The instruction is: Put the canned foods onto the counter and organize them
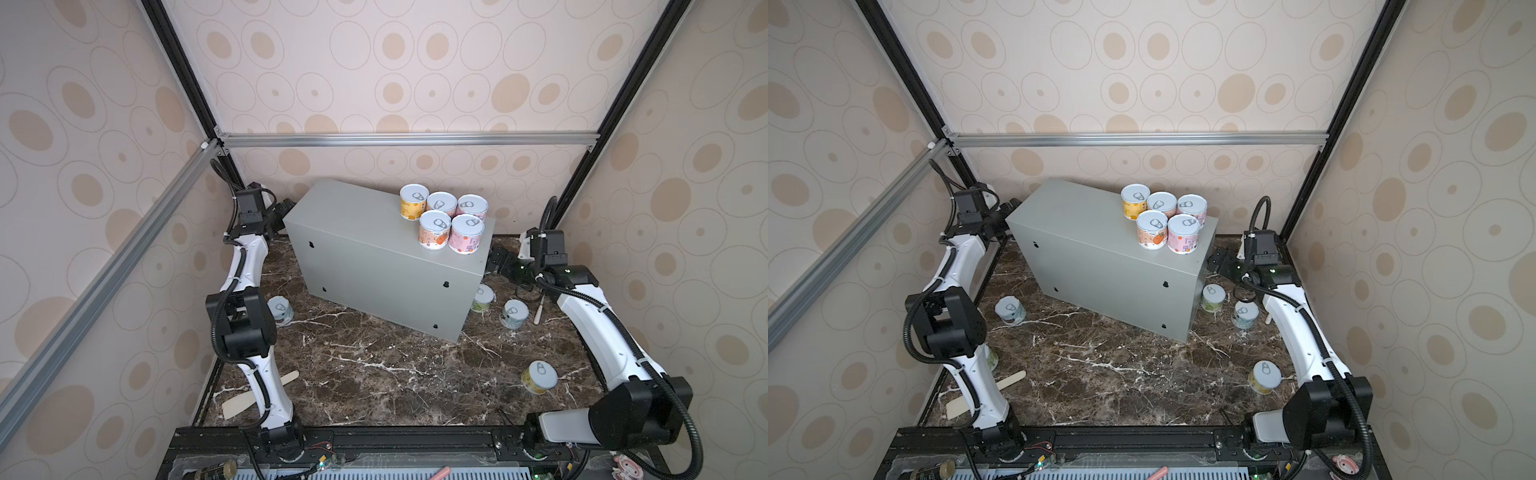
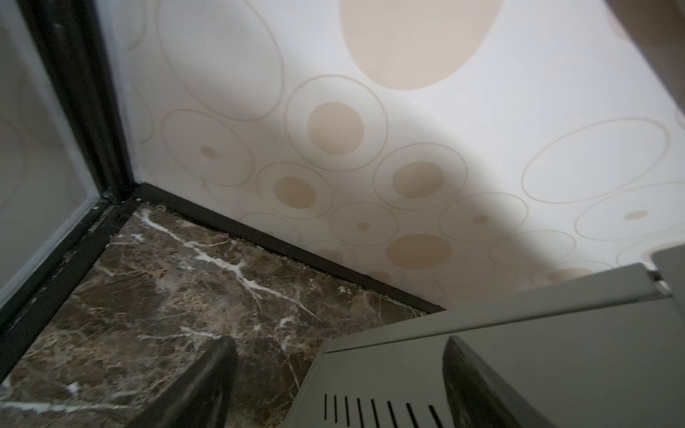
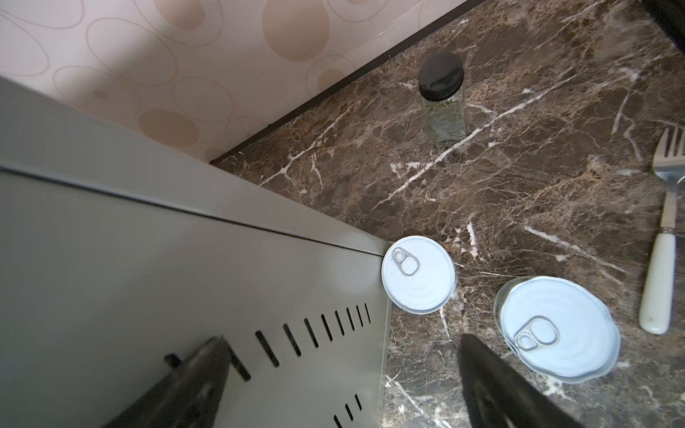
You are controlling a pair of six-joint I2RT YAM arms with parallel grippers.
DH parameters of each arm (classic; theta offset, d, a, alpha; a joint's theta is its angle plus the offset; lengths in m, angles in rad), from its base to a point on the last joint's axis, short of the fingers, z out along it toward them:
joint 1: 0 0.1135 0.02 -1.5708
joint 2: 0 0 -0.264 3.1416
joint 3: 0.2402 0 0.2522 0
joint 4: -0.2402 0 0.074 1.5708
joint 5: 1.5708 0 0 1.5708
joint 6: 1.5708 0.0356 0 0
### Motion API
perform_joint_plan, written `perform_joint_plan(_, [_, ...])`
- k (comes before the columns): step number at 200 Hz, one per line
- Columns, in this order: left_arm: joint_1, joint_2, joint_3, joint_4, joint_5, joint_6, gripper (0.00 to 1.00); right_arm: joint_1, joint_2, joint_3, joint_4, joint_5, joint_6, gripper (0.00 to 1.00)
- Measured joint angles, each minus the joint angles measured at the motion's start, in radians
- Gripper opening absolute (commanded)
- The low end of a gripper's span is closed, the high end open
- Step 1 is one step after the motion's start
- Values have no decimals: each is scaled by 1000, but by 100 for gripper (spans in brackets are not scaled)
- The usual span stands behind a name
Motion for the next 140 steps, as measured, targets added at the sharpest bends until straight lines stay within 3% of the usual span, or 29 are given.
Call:
perform_joint_plan(52, [-12,-3,-12,2,-20,26,85,-10,66,65,-5,19,-1,99])
perform_joint_plan(140, [-3,-193,-309,135,-150,30,84,-27,171,165,-36,28,0,99])
